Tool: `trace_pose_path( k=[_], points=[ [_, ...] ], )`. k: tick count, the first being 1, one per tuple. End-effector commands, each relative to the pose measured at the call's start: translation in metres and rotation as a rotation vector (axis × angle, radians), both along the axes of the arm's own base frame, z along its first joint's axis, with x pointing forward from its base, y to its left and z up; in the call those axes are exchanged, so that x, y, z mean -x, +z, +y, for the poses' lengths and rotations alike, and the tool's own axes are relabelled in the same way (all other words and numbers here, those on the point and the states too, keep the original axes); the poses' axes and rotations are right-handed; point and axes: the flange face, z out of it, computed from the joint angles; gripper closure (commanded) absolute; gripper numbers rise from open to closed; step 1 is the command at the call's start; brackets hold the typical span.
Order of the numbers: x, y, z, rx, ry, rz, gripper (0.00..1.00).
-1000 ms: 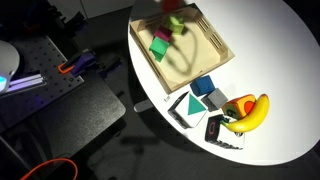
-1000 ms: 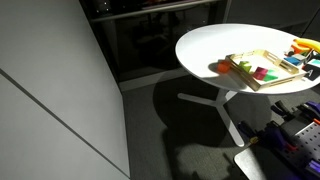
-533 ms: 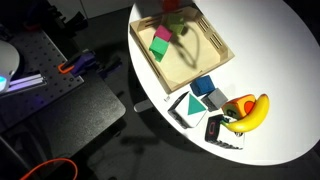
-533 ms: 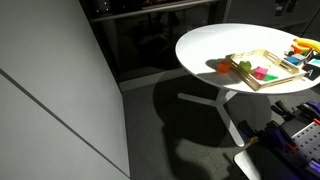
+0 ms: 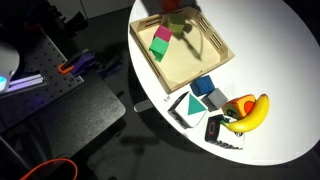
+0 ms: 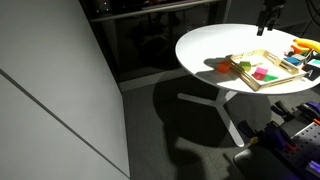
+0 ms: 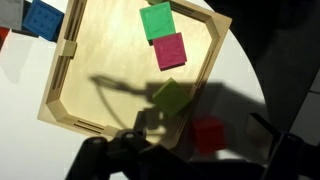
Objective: Remove the pink block from the wooden tray
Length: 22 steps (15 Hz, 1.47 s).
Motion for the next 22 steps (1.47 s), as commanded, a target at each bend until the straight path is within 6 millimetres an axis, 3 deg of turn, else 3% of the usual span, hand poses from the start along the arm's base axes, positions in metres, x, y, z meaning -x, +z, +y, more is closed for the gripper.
trace_pose_path(
  k=[1,9,17,22],
  points=[
    [-0.011,-0.023,0.006,0.004,-0.014,-0.043,0.0],
    [-0.015,-0.066,0.016,0.003,-0.033,-0.106,0.0],
    [-0.015,-0.07,0.016,0.01,-0.011,-0.084,0.0],
    [-0.003,-0.082,0.015,-0.007,-0.032,-0.037,0.0]
  ],
)
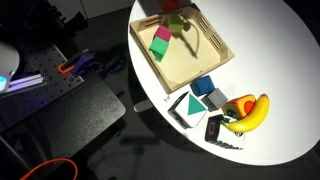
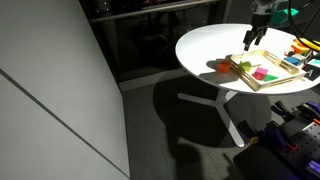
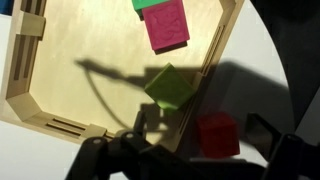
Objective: Remove the pink block from the wooden tray
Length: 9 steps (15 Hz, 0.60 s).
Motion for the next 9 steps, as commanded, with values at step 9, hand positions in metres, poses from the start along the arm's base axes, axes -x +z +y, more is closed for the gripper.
trace_pose_path(
  k=[9],
  points=[
    [0.044,-0.044,0.002,0.01,-0.082,0.054,0.0]
  ],
)
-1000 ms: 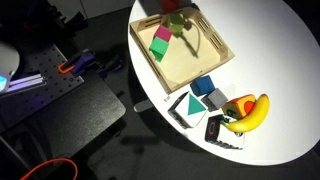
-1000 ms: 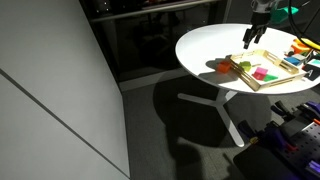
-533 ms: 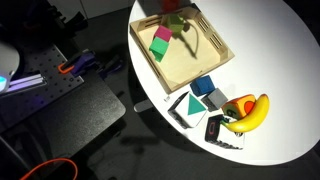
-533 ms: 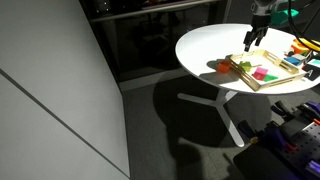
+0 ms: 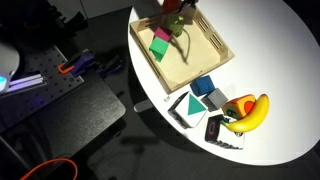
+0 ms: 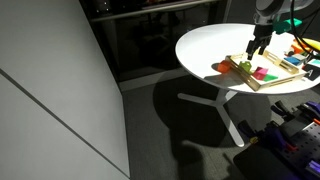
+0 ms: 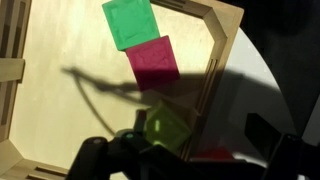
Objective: Remove the pink block from the wooden tray
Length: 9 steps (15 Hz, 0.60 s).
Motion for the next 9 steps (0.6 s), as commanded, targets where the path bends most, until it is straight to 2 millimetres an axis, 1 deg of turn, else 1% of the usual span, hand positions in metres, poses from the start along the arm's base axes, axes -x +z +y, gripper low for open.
trace_pose_path(
  k=[1,5,9],
  points=[
    [0.015,-0.012,-0.001,0.027,-0.031,-0.016,0.0],
    [0.029,-0.032,-0.008,0.054,-0.026,-0.033,0.0],
    [0.04,-0.044,-0.018,0.066,0.019,-0.064,0.0]
  ],
)
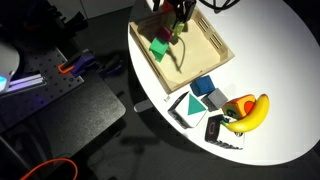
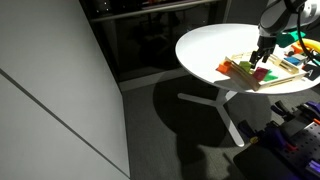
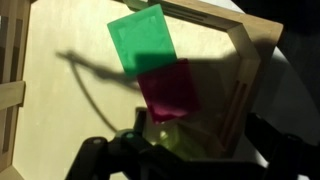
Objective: Remove the pink block from the wooden tray
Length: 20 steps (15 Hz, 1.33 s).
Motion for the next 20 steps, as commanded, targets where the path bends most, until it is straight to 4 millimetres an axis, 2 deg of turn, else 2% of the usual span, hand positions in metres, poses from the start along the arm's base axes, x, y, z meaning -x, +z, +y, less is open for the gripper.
trace_pose_path(
  k=[1,8,17,18,19,20],
  points=[
    [0.01,-0.005,-0.011,0.021,0.039,-0.034,0.0],
    [0.019,-0.018,-0.024,0.002,0.102,-0.053,0.0],
    [0.017,-0.037,-0.023,-0.014,0.15,-0.046,0.0],
    [0.017,-0.039,-0.023,-0.014,0.15,-0.043,0.25],
    [0.017,-0.039,-0.022,-0.018,0.147,-0.039,0.26],
    [0.016,-0.038,-0.022,-0.017,0.143,-0.036,0.34]
  ],
)
